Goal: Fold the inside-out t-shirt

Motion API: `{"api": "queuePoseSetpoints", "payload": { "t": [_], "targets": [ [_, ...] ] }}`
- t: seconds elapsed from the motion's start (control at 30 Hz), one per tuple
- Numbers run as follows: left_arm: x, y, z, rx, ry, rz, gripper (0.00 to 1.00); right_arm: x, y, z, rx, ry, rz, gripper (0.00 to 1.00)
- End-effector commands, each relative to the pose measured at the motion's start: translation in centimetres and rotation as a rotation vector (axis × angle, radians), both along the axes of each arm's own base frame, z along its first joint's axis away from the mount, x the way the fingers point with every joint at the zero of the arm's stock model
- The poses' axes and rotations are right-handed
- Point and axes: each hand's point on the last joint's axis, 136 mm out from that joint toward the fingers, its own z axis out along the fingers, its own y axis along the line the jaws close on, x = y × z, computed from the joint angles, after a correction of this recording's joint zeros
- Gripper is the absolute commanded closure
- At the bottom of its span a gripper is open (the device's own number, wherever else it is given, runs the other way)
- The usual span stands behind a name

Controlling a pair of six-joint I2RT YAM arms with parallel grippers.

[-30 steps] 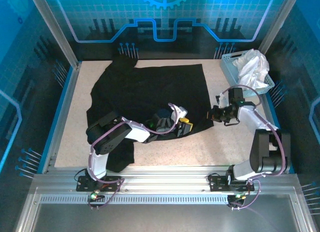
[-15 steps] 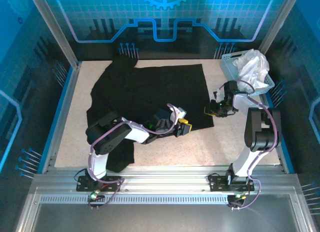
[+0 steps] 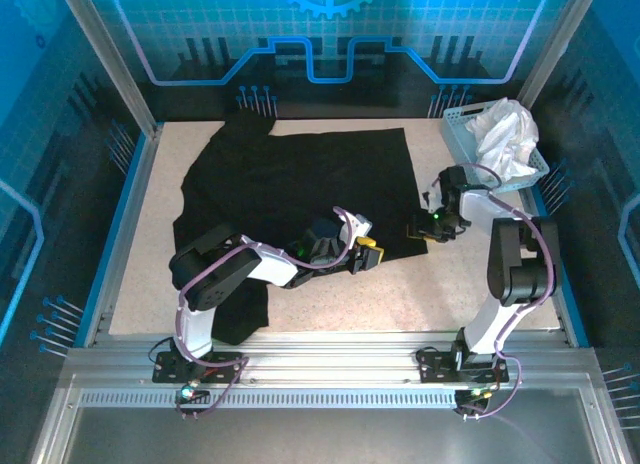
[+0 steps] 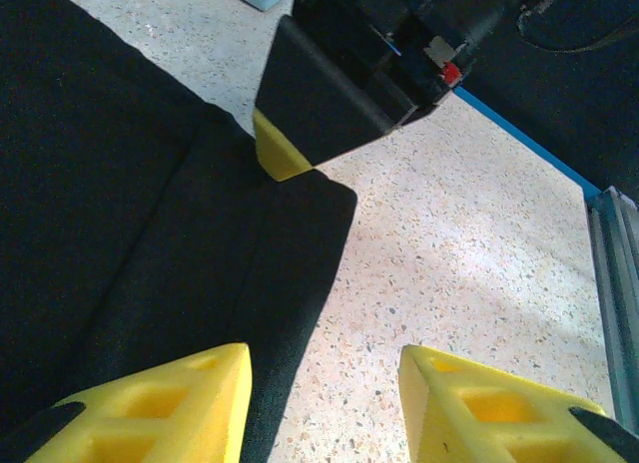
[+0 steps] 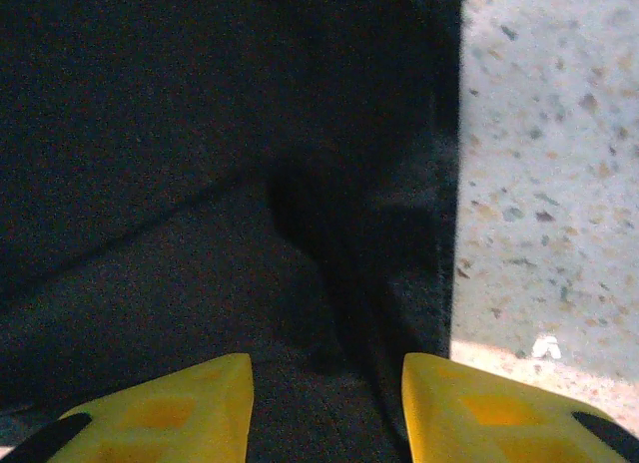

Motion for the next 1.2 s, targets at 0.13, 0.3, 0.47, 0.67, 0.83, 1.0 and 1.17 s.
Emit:
{"api": "queuePoseSetpoints", "payload": {
  "t": [0.13, 0.3, 0.47, 0.67, 0.83, 1.0, 1.17],
  "targets": [
    [0.2, 0.4, 1.0, -0.025, -0.024, 0.013, 0.56, 0.5, 0.7, -0.7, -0.073, 0.033, 0.055, 0.57],
    [0.3, 0.5, 0.9, -0.025, -0.021, 0.017, 0.56, 0.3, 0.8, -0.6, -0.098, 0.039, 0.069, 0.66],
    [0.5, 0.5, 0.8, -0.029, -0.015, 0.019, 0.56, -0.4, 0.5, -0.5, -0.129, 0.044, 0.082, 0.77],
    [0.5, 0.4, 0.7, -0.031, -0.01, 0.017, 0.56, -0.7, 0.5, 0.3, -0.128, 0.028, 0.084, 0.88],
    [0.5, 0.6, 0.9, -0.029, -0.013, 0.024, 0.56, -1.2, 0.4, 1.6, -0.129, 0.005, 0.081, 0.96],
    [1.2, 1.5, 1.6, -0.044, 0.015, 0.074, 0.56, -1.8, 0.9, 4.1, -0.088, -0.053, 0.075, 1.0],
    [2.7, 5.3, 2.7, -0.056, 0.097, 0.257, 0.56, -1.1, 2.9, 7.2, 0.062, -0.149, 0.069, 1.0]
  ]
}}
